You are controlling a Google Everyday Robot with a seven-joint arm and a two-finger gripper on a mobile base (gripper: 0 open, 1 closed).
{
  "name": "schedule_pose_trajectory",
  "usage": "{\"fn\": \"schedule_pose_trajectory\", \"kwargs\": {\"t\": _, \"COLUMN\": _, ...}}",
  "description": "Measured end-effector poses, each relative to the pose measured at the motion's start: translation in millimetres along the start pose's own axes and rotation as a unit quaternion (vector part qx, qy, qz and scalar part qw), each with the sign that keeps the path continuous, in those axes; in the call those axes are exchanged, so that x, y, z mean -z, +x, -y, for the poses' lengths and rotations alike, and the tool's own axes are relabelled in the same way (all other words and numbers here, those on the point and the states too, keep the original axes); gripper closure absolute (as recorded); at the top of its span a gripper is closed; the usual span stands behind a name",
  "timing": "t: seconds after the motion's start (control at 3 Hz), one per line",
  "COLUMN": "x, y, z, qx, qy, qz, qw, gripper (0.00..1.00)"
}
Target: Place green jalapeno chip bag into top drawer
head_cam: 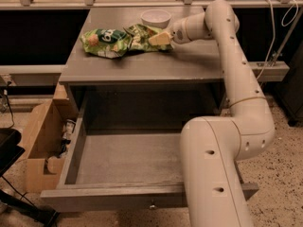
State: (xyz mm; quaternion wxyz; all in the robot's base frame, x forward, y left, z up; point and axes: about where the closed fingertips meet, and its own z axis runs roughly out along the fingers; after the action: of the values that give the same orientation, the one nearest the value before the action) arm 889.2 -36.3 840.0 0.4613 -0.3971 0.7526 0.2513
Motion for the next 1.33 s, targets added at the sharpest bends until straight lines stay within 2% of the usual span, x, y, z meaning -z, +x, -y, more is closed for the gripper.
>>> {"fn": "schedule_pose_trajectory", "kwargs": {"t": 0.33, "x": -4, "y": 1, "z": -1, "qx": 0.000, "qy": -0.002, "qz": -0.001, "qw": 1.0000, "gripper": 1.00}}
{"fn": "schedule_pose_trajectory", "kwargs": {"t": 0.67, "x": 4, "y": -6, "z": -18, "qx": 0.027, "qy": -0.013, "qz": -0.037, "qw": 0.9988, "gripper": 1.00}}
{"fn": "schedule_pose_trajectory", "kwargs": {"t": 1.0, "x": 33, "y": -15, "z": -37, "qx": 0.047, "qy": -0.021, "qz": -0.096, "qw": 0.9940, "gripper": 1.00}}
{"fn": "schedule_pose_trajectory", "kwargs": {"t": 1.33, "x": 72, "y": -10, "z": -58, "qx": 0.041, "qy": -0.032, "qz": -0.169, "qw": 0.9843, "gripper": 1.00}}
